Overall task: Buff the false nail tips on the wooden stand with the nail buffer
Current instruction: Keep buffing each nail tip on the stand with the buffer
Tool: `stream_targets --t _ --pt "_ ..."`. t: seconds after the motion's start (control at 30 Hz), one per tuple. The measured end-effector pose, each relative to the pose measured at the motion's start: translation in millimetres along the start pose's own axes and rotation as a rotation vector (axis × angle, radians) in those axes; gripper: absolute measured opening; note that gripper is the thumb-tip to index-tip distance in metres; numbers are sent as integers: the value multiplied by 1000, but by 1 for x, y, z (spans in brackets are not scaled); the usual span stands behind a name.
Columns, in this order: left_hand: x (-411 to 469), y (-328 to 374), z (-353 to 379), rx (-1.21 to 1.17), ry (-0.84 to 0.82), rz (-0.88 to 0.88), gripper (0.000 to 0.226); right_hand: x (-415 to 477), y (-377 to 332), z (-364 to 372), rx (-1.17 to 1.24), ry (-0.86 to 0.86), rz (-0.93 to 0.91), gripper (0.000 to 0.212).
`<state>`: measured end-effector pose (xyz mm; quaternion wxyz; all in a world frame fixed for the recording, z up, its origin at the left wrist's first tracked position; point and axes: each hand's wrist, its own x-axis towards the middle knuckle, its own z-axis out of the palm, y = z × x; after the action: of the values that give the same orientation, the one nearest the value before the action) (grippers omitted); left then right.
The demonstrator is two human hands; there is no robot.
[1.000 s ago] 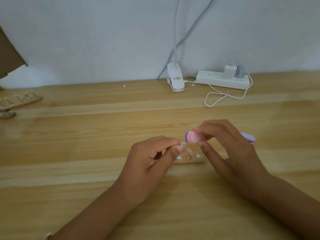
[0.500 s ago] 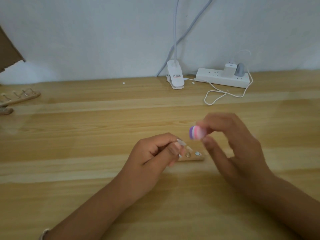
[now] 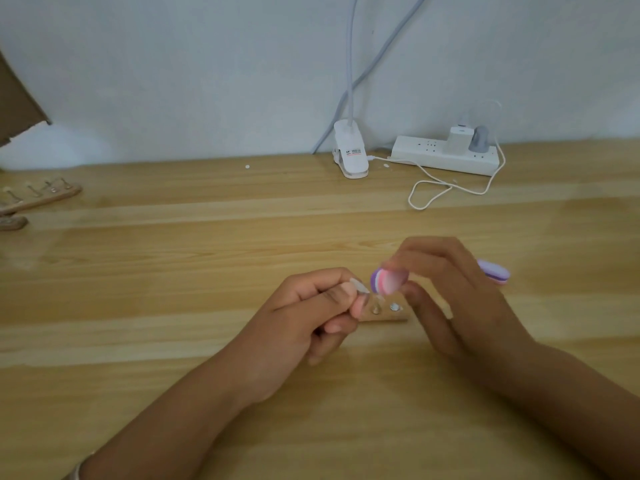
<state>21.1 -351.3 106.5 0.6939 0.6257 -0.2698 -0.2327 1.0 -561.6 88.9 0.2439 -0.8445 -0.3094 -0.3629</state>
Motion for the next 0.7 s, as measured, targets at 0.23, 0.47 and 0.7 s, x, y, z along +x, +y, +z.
stream_targets --t 0.23,0.47,0.7 --pt "0 0 1 -107 -47 -56 28 -6 -9 9 78 -13 -98 23" --pt "1 -1 -1 -124 -48 -83 22 -5 -15 8 95 -4 -77 23" --pt "0 -1 -3 -121 -43 -101 24 1 -2 -1 -20 18 8 26"
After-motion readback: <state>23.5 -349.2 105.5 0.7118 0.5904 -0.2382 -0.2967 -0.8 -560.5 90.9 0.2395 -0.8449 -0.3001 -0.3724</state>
